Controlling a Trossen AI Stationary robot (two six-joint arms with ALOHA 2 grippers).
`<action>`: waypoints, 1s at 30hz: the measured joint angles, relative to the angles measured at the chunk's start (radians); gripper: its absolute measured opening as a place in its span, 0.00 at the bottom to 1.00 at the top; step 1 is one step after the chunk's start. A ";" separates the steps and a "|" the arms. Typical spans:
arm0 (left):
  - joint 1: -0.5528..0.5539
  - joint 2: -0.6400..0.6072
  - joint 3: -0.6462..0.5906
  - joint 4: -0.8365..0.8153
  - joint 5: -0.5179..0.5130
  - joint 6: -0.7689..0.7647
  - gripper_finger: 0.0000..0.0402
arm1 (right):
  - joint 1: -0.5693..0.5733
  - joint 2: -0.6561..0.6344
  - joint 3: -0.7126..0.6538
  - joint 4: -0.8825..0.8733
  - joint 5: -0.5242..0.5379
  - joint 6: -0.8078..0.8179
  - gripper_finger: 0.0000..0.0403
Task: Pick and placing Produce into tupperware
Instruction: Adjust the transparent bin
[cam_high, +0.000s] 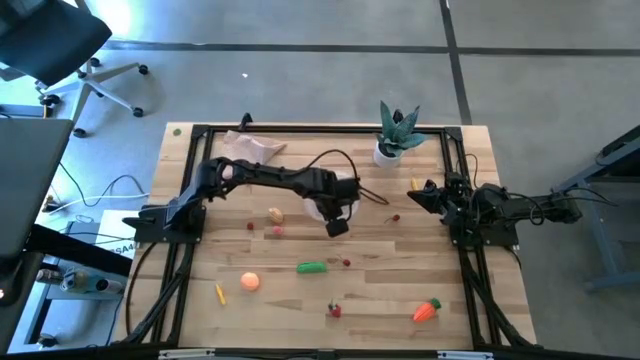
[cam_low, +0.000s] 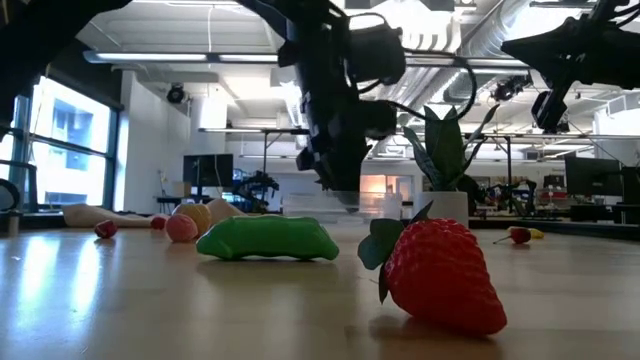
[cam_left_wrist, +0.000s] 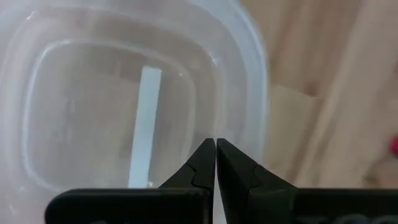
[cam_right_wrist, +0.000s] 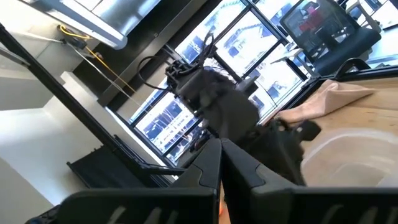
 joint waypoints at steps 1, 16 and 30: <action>-0.011 0.000 0.000 -0.001 0.001 0.000 0.01 | 0.000 0.000 0.000 0.000 0.000 0.000 0.00; -0.113 0.000 0.000 0.001 0.013 -0.012 0.01 | 0.000 0.000 0.000 -0.001 -0.007 0.000 0.00; -0.068 -0.022 0.035 -0.076 -0.041 -0.013 0.01 | 0.000 0.000 0.000 -0.002 -0.014 0.000 0.00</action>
